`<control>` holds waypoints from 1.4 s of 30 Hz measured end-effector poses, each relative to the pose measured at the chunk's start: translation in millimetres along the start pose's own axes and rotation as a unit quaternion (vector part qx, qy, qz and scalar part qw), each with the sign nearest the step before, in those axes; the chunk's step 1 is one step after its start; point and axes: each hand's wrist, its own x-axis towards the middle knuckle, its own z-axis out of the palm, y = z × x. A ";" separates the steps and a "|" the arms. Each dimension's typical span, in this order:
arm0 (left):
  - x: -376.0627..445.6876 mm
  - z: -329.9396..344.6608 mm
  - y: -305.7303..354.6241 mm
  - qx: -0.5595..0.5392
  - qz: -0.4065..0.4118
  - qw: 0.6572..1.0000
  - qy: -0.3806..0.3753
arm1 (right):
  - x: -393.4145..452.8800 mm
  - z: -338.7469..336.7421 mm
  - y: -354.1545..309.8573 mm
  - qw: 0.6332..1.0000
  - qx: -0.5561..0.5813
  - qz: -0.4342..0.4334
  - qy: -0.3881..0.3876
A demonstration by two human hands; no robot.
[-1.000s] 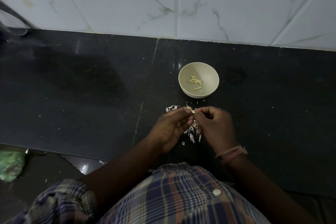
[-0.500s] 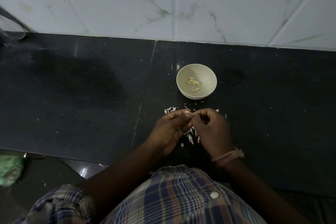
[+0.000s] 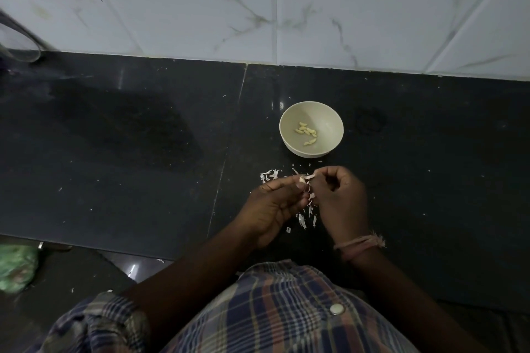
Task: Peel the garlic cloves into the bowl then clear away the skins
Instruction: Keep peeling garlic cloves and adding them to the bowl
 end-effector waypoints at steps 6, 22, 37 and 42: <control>-0.3 -2.2 -1.2 0.005 0.007 1.000 0.014 | 8.0 -2.5 3.3 0.999 0.025 -0.004 0.026; 1.9 1.0 7.0 -0.031 -0.017 0.999 0.014 | 3.3 -6.1 2.8 0.986 -0.111 -0.123 -0.021; 0.3 -0.3 0.7 -0.041 0.036 0.998 0.033 | -8.7 5.8 5.6 0.991 -0.079 -0.105 -0.032; 0.0 0.2 -2.2 -0.050 0.042 0.998 0.016 | -11.8 5.2 6.4 0.985 -0.101 -0.134 -0.031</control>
